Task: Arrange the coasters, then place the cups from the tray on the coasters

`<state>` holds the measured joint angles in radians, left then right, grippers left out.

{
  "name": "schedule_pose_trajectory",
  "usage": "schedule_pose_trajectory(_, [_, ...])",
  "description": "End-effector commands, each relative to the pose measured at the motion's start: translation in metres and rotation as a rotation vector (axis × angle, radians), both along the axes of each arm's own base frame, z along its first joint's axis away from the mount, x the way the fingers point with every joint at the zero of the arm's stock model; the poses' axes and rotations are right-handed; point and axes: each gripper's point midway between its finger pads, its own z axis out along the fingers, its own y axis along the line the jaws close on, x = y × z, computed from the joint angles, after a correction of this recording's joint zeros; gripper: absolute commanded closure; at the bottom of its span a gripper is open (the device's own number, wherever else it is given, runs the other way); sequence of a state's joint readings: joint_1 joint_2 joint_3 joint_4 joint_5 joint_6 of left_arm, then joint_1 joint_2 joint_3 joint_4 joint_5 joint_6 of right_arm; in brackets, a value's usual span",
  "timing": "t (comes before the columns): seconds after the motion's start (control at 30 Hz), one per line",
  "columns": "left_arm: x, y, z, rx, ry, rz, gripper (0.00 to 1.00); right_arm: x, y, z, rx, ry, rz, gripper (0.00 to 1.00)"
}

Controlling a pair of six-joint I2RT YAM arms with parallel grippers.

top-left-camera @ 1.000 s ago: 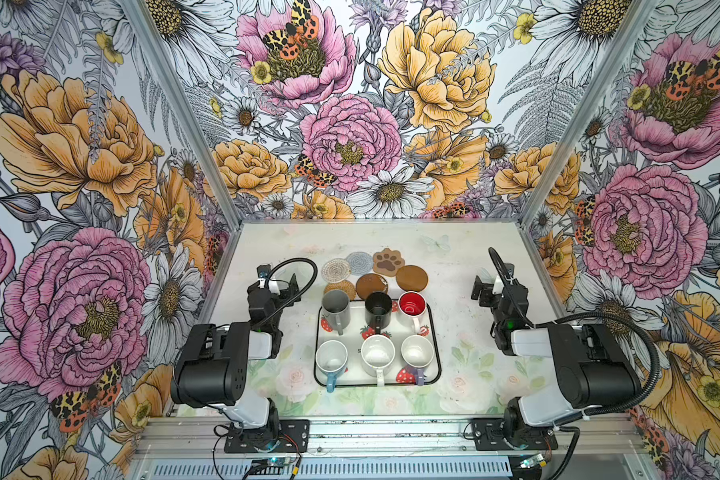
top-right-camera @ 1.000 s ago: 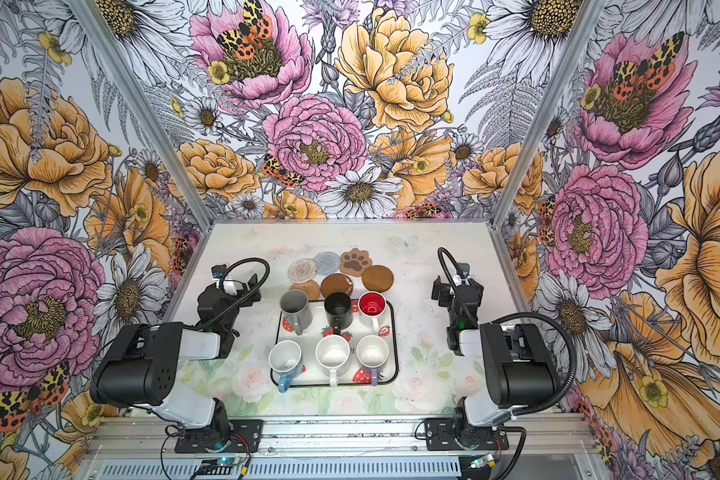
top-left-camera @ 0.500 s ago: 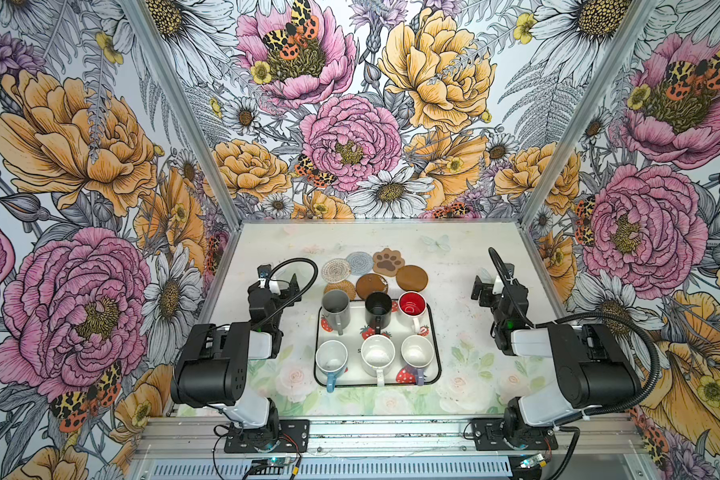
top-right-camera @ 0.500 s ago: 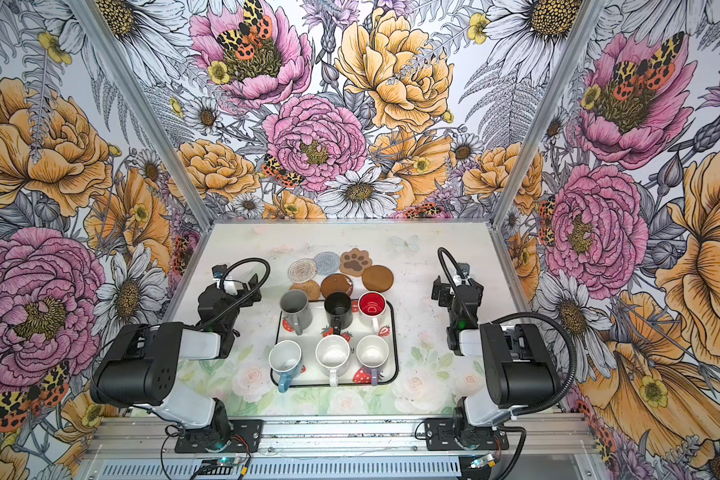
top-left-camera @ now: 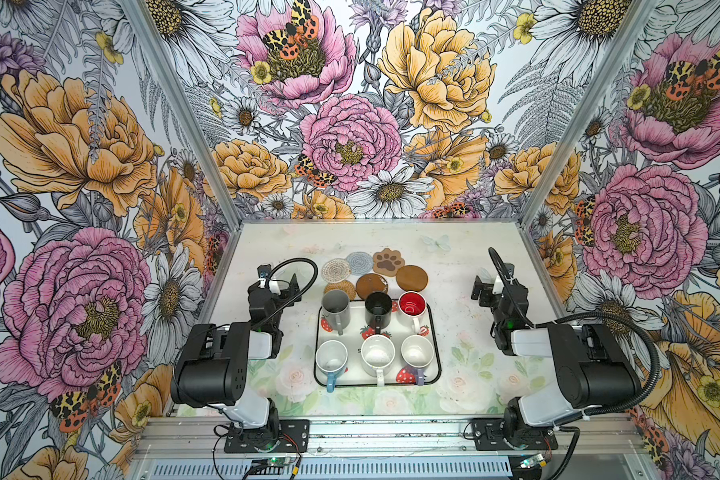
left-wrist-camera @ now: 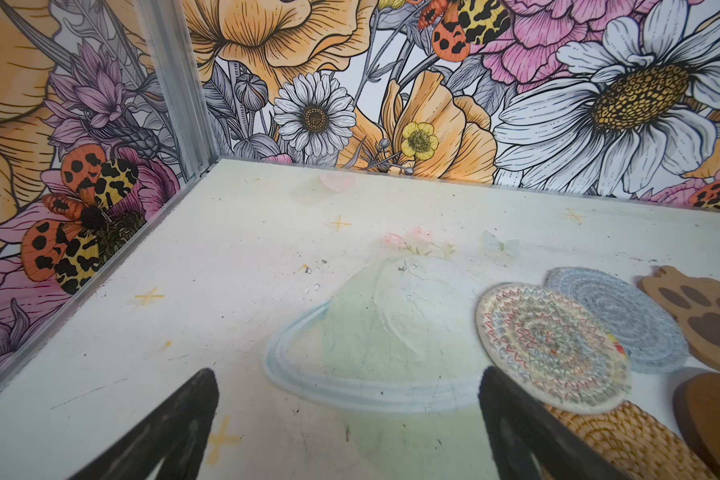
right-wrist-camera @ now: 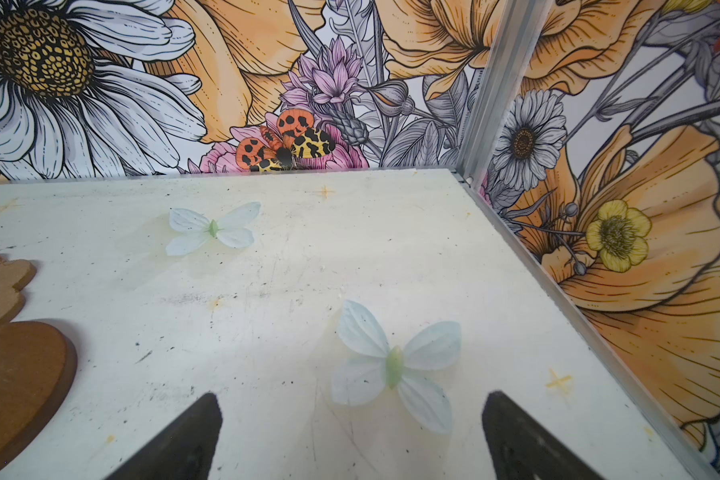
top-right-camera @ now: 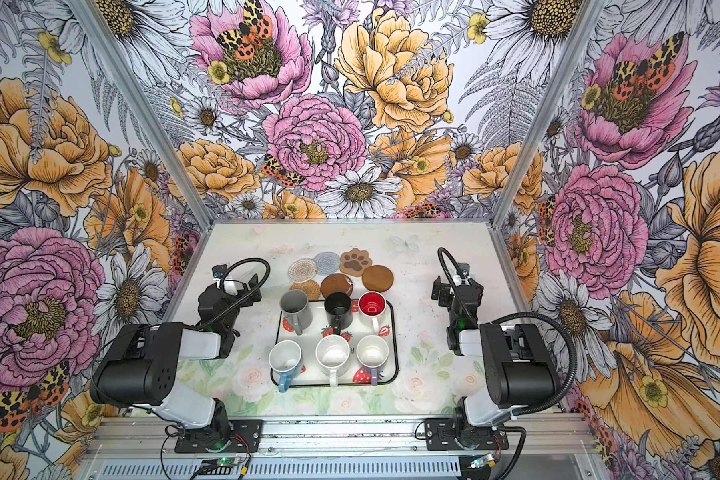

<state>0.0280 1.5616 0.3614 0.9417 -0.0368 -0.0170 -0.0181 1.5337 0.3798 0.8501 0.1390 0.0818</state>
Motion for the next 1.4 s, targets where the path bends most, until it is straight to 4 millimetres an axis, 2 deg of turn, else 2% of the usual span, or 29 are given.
schedule_pose_trajectory(0.0, [0.004,0.001,0.010,0.021,-0.026,0.010,0.01,0.004,0.001,0.008,0.006,-0.029,-0.010,0.00])
schedule_pose_trajectory(0.1, [0.005,0.002,0.012,0.020,-0.022,0.015,0.01,0.004,0.000,0.008,0.005,-0.031,-0.011,0.00])
schedule_pose_trajectory(0.2, [0.009,0.010,0.023,0.013,0.016,0.063,0.01,0.007,-0.005,0.017,0.002,-0.016,-0.044,0.00])
schedule_pose_trajectory(0.3, [0.011,0.010,0.037,0.021,0.067,0.077,0.01,0.014,-0.015,0.032,0.025,0.117,-0.114,0.03])
schedule_pose_trajectory(0.37, [0.011,0.007,0.048,0.004,0.098,0.078,0.01,0.020,-0.011,0.041,0.040,0.179,-0.100,0.05])
schedule_pose_trajectory(0.5, [0.010,-0.013,0.077,-0.038,0.133,0.038,0.01,0.033,0.022,0.055,0.087,0.297,0.009,0.09])
schedule_pose_trajectory(0.67, [0.013,-0.063,0.111,-0.070,0.169,-0.080,0.04,0.040,0.086,0.055,0.084,0.394,0.168,0.10])
schedule_pose_trajectory(0.77, [0.013,-0.093,0.120,-0.083,0.198,-0.147,0.04,0.044,0.124,0.051,0.107,0.435,0.247,0.10])
schedule_pose_trajectory(0.9, [0.014,-0.127,0.120,-0.116,0.240,-0.222,0.06,0.051,0.169,0.044,0.112,0.502,0.350,0.11])
schedule_pose_trajectory(1.03, [0.018,-0.161,0.116,-0.218,0.256,-0.323,0.08,0.059,0.204,0.030,0.129,0.584,0.419,0.15])
schedule_pose_trajectory(1.2, [0.025,-0.190,0.105,-0.259,0.300,-0.386,0.10,0.067,0.234,0.003,0.100,0.698,0.455,0.16])
schedule_pose_trajectory(1.37, [0.026,-0.211,0.099,-0.265,0.334,-0.439,0.11,0.070,0.253,-0.024,0.051,0.794,0.472,0.17])
